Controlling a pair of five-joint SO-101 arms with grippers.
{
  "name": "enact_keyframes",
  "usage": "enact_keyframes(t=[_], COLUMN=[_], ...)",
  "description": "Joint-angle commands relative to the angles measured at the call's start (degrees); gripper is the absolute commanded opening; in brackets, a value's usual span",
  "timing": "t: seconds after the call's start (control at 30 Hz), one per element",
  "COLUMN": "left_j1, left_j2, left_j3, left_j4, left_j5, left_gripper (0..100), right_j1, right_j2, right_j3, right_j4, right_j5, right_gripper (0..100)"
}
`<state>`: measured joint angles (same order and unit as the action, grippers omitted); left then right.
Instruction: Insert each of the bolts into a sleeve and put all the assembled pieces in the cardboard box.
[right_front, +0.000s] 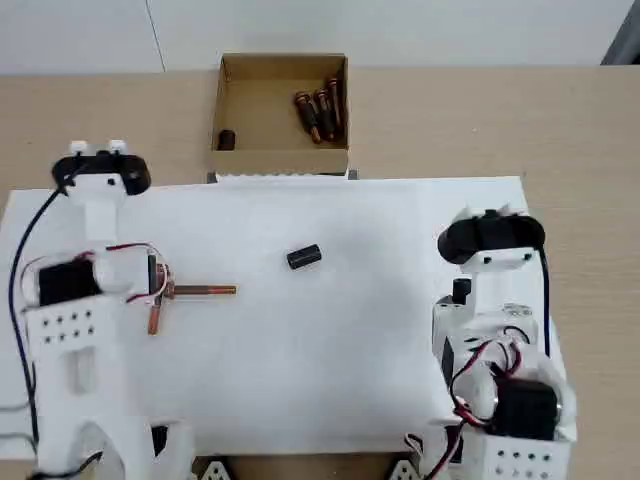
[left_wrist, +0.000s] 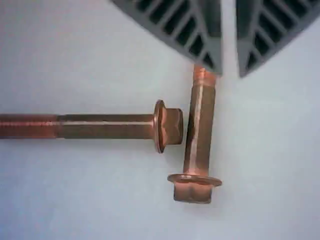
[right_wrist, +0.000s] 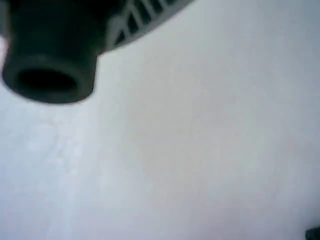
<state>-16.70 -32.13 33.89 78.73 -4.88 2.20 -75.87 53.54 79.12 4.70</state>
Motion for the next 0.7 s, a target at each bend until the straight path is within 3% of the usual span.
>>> enact_keyframes(t=[0.0, 0.33, 0.53, 0.67], left_j1=[-0.3, -0.2, -0.2, -0.4], left_j2=[5.5, 17.8, 22.1, 24.0], left_j3=[-5.1, -11.7, -12.9, -12.9], left_j4=[1.3, 10.3, 10.5, 8.8], left_j5=[-0.5, -1.3, -5.0, -6.1], left_gripper=[1, 1, 2, 8], right_j1=[0.4, 0.7, 0.6, 0.5], right_j2=[-1.6, -1.5, -1.5, -1.5], right_j3=[-0.2, 2.3, 5.1, 5.4], right_j4=[-1.7, -5.9, -10.0, -10.3], right_j5=[0.7, 0.7, 0.7, 0.7], right_gripper=[0.7, 0.7, 0.7, 0.8])
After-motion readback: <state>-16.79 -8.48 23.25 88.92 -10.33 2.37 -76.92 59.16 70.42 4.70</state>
